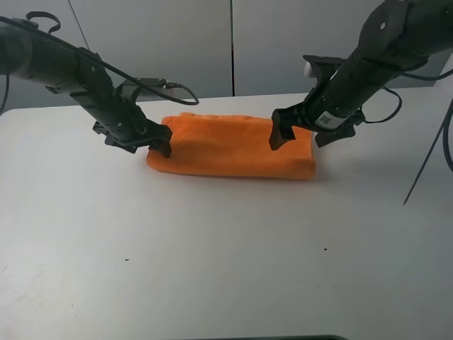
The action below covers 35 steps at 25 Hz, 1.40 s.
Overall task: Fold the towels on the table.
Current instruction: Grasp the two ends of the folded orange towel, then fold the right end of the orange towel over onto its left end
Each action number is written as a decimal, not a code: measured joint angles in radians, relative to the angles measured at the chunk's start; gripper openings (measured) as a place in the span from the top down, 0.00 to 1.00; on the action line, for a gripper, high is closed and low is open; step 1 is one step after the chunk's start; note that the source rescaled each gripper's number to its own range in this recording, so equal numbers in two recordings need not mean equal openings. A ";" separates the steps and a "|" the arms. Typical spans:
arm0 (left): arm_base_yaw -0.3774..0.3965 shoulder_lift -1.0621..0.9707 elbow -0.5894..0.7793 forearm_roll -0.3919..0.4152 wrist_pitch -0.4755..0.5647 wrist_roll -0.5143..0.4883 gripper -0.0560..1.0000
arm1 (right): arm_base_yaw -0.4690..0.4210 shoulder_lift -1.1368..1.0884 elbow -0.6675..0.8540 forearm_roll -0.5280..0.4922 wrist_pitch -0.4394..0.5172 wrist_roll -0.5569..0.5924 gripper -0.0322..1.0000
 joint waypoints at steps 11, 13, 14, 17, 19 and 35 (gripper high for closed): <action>0.000 0.020 0.000 -0.001 -0.012 -0.002 0.01 | -0.100 0.054 -0.006 0.189 -0.023 -0.042 0.00; 0.000 0.020 0.000 0.002 -0.012 -0.002 0.01 | -0.103 0.078 -0.006 0.235 -0.023 -0.062 0.00; 0.000 0.020 0.000 0.008 -0.012 -0.004 0.01 | -0.106 0.091 -0.006 0.251 -0.023 -0.064 0.00; 0.000 0.020 0.000 0.020 -0.010 -0.006 0.01 | -0.108 0.119 -0.006 0.290 -0.026 -0.069 0.00; 0.000 0.020 0.000 0.024 -0.008 -0.008 0.01 | -0.108 0.124 -0.006 0.296 -0.027 -0.064 0.00; 0.000 0.020 0.000 0.025 -0.006 -0.008 0.01 | -0.110 0.156 -0.006 0.314 -0.092 -0.035 0.00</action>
